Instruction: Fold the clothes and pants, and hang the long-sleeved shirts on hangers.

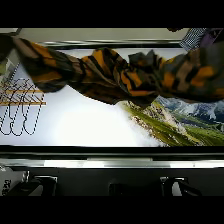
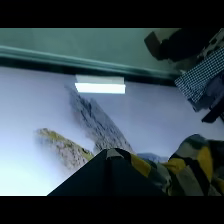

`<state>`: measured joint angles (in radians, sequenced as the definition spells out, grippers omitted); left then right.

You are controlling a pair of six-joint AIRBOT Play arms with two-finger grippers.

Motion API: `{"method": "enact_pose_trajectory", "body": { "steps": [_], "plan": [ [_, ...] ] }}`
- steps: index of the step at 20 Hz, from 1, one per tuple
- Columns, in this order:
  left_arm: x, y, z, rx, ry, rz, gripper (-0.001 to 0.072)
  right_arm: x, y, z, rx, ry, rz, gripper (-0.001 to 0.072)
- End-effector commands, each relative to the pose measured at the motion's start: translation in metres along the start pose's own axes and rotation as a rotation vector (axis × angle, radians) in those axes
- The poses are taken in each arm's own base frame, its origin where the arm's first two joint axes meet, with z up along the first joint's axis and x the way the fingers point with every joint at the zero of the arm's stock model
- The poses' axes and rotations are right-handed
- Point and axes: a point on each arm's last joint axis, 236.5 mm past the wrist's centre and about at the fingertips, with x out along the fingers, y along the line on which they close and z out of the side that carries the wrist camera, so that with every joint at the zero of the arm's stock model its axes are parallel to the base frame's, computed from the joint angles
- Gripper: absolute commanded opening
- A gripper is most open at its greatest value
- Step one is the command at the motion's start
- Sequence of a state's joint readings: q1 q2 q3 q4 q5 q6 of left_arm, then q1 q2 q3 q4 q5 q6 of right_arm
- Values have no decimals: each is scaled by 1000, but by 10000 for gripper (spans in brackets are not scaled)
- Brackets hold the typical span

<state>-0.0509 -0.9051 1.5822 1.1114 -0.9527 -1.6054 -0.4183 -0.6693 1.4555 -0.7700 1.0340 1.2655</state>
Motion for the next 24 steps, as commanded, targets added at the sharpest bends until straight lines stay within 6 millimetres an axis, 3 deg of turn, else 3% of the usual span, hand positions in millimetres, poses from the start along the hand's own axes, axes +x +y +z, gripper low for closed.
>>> {"method": "enact_pose_trajectory", "body": {
  "steps": [1, 4, 6, 9, 11, 13, 15, 18, 22, 24],
  "plan": [
    [-81, -9, 39, 2, -184, 86, 21, -60, 11, 54, -127, -170, -157, 21],
    [-118, -4, 52, 8, -269, 153, 21, -86, 4, 73, -131, -267, -252, 22],
    [-124, -7, 52, 12, -276, 151, 22, -89, 8, 81, -79, -310, -233, 22],
    [-110, 4, 32, -3, -189, 176, 22, -76, 4, 79, 17, -301, -197, 22],
    [-87, 16, 6, -35, -97, 184, 22, -42, -7, 57, 152, -190, -150, 22],
    [-53, 30, -26, -91, 12, 178, 23, 9, -23, 11, 294, 21, -80, 22],
    [-12, 52, -72, -158, 150, 192, 23, 64, -49, -48, 435, 259, -29, 23],
    [46, 98, -157, -244, 379, 261, 23, 146, -87, -150, 550, 553, 2, 23],
    [104, 155, -263, -343, 624, 360, 23, 263, -94, -292, 649, 718, -4, 23],
    [128, 179, -299, -373, 684, 397, 23, 298, -95, -344, 691, 729, -42, 23]
  ]
}}
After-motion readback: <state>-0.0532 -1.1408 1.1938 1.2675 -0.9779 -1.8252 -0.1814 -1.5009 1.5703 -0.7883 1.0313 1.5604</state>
